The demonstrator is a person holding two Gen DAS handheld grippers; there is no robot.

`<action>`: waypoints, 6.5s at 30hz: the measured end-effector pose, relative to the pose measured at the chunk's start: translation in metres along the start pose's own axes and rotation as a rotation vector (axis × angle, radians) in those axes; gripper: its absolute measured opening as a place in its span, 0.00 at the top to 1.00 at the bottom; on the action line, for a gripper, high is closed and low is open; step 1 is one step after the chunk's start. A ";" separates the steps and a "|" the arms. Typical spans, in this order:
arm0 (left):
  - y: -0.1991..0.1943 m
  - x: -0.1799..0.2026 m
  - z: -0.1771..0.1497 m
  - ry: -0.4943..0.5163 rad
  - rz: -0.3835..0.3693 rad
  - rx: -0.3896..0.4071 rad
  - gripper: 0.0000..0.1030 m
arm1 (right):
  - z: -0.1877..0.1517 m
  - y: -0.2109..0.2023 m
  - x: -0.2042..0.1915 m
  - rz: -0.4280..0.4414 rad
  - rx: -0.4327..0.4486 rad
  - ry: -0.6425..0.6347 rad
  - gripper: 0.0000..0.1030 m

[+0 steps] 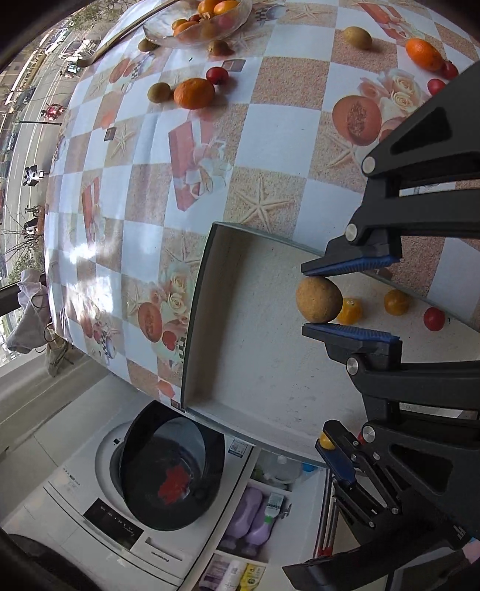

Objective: Organize fruits
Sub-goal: 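Carry the yellow tomato and brown fruit over the white tray, then open both tools to drop the yellow tomato and brown fruit into the tray, then move both open tools back over the fruit on the table, then grasp a brown round fruit with the left tool while the right tool grasps the large orange, then carry the brown fruit and the orange over the white tray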

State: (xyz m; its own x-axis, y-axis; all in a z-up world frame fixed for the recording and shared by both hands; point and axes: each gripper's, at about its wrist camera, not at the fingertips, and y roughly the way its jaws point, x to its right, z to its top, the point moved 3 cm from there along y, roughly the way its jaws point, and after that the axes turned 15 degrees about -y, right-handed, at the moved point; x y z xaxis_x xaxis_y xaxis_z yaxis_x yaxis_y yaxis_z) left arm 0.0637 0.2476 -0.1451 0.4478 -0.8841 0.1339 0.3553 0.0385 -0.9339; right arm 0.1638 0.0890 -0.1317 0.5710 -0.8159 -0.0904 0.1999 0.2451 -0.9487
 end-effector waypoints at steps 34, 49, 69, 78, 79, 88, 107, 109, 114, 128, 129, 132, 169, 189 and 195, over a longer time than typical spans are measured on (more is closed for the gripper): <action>0.016 0.004 -0.003 0.100 0.033 -0.016 0.30 | 0.017 0.048 -0.013 -0.072 -0.059 -0.075 0.43; -0.014 0.048 -0.016 0.221 0.005 0.032 0.15 | -0.009 -0.006 0.020 -0.061 0.012 0.073 0.15; -0.044 0.183 -0.080 0.477 -0.161 -0.002 0.15 | -0.179 -0.098 0.162 -0.272 -0.041 0.424 0.15; -0.028 0.237 -0.072 0.452 -0.215 -0.036 0.15 | -0.190 -0.092 0.184 -0.243 -0.033 0.432 0.15; -0.026 0.243 -0.068 0.444 -0.224 -0.039 0.15 | -0.190 -0.091 0.184 -0.237 -0.029 0.429 0.15; 0.009 0.308 -0.054 0.449 -0.298 -0.127 0.15 | -0.195 -0.083 0.189 -0.169 -0.007 0.402 0.39; 0.040 0.374 -0.083 0.602 -0.239 -0.153 0.48 | -0.192 -0.077 0.193 -0.104 0.052 0.366 0.60; 0.039 0.371 -0.083 0.610 -0.233 -0.141 0.55 | -0.193 -0.077 0.194 -0.089 0.056 0.375 0.61; 0.038 0.358 -0.071 0.525 -0.276 -0.171 0.73 | -0.198 -0.081 0.195 -0.098 0.051 0.385 0.61; -0.005 0.301 -0.064 0.427 -0.307 -0.114 0.73 | -0.193 -0.101 0.193 -0.109 0.059 0.408 0.61; -0.009 0.295 -0.063 0.425 -0.305 -0.107 0.73 | -0.192 -0.103 0.192 -0.110 0.060 0.406 0.61; -0.020 0.280 -0.062 0.418 -0.296 -0.087 0.73 | -0.188 -0.107 0.187 -0.115 0.063 0.395 0.61; -0.026 0.031 -0.037 0.063 -0.061 -0.021 0.73 | -0.030 -0.033 0.005 0.056 0.020 0.011 0.60; 0.000 0.023 -0.041 0.078 -0.058 -0.069 0.73 | 0.008 0.036 -0.027 0.056 -0.069 -0.046 0.60; 0.002 0.027 -0.047 0.110 -0.039 -0.059 0.73 | 0.007 0.050 -0.026 0.047 -0.095 -0.047 0.60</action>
State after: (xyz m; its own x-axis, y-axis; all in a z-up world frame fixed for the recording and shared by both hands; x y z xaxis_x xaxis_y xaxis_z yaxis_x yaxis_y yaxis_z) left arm 0.0386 0.2018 -0.1591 0.3411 -0.9301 0.1363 0.3199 -0.0215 -0.9472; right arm 0.1642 0.1262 -0.1748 0.6153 -0.7786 -0.1233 0.0970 0.2301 -0.9683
